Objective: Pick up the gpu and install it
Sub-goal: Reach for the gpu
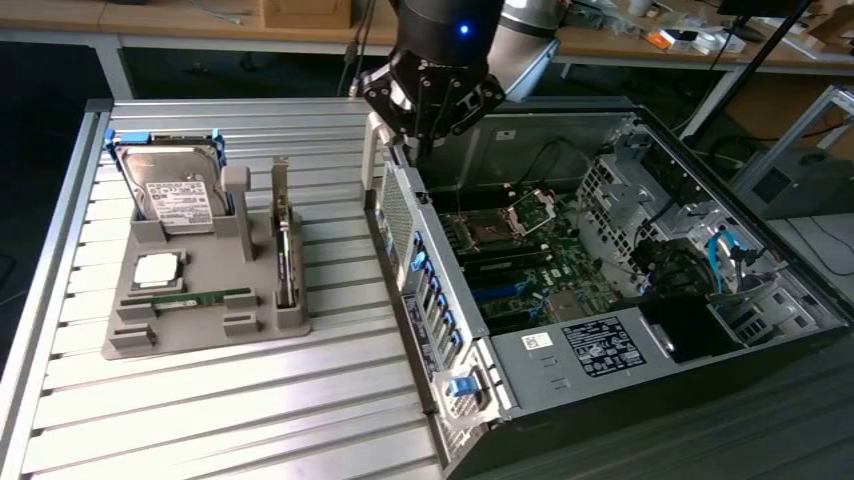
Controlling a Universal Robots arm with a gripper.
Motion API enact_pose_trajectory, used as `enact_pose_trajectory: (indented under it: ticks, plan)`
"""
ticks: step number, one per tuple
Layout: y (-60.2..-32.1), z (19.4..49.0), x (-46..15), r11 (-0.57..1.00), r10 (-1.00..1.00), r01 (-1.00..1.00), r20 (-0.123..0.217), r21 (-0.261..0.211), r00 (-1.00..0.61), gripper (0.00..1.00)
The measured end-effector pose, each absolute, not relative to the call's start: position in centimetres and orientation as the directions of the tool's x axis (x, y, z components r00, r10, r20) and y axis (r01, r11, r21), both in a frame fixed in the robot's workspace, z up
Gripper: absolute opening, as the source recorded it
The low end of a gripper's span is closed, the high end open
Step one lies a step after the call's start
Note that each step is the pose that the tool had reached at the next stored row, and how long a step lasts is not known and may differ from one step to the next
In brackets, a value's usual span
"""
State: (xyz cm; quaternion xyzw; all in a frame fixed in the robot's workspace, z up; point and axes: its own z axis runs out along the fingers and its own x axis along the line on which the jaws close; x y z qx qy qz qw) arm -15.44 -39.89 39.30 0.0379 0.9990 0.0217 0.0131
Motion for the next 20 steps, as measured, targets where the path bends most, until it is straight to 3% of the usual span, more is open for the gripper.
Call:
enact_pose_trajectory:
  ticks: [20]
  plan:
    - [-39.89, 39.26, -16.05, 0.996, 0.076, 0.075, -0.024, 0.044, -0.997, 0.11]
